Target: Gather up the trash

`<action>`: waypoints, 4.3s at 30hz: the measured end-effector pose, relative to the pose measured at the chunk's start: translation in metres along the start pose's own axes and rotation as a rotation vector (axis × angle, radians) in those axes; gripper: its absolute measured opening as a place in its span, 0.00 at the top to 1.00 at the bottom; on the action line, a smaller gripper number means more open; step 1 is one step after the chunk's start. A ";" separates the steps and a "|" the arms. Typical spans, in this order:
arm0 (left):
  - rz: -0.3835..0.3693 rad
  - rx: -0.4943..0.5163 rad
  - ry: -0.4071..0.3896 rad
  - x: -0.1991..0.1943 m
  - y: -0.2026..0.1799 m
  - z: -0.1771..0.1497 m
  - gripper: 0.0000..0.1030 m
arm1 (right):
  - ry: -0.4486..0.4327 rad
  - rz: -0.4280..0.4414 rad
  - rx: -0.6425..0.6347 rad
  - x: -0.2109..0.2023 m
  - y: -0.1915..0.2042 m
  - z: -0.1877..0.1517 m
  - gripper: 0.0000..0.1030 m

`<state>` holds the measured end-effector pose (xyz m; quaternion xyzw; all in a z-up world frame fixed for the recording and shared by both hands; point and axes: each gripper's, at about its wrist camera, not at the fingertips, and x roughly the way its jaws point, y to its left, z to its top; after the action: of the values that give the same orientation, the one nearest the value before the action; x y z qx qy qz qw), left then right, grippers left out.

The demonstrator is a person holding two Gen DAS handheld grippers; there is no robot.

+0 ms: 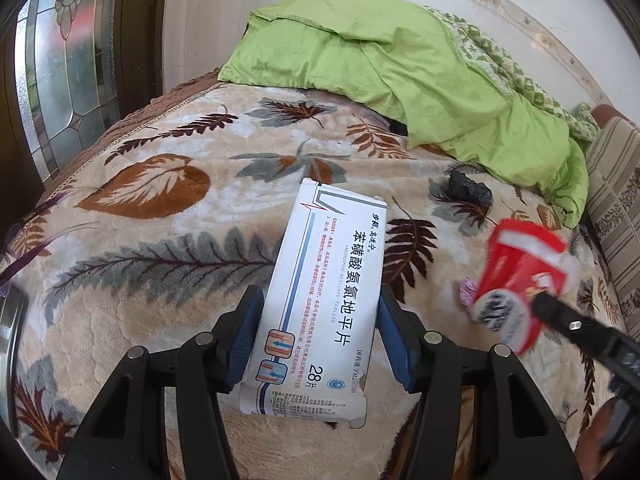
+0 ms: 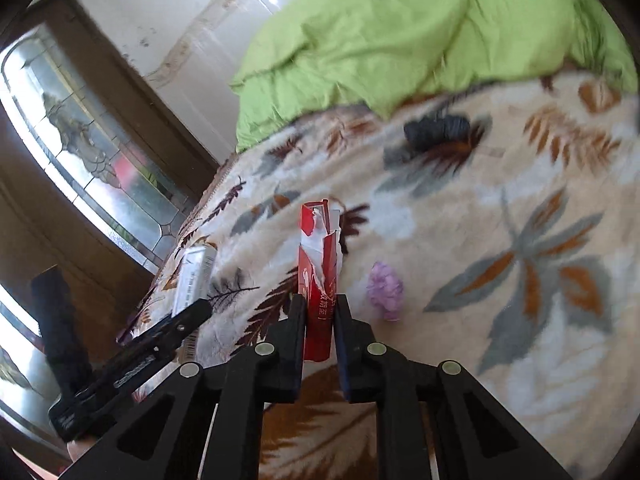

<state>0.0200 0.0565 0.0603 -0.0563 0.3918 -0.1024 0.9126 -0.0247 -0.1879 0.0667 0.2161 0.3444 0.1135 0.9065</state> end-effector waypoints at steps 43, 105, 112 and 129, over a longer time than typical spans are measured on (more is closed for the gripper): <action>0.072 0.252 -0.125 -0.010 -0.096 -0.016 0.46 | -0.072 -0.161 -0.079 -0.052 -0.028 -0.019 0.86; 0.073 0.262 -0.121 -0.009 -0.096 -0.017 0.46 | -0.079 -0.152 -0.073 -0.056 -0.029 -0.018 0.86; 0.052 0.261 -0.124 -0.016 -0.098 -0.024 0.46 | -0.095 -0.153 -0.062 -0.067 -0.028 -0.018 0.86; -0.166 0.326 -0.073 -0.103 -0.152 -0.091 0.46 | -0.178 -0.171 0.041 -0.214 -0.041 -0.084 0.86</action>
<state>-0.1367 -0.0699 0.0983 0.0564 0.3305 -0.2376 0.9117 -0.2368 -0.2740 0.1145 0.2138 0.2819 0.0089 0.9353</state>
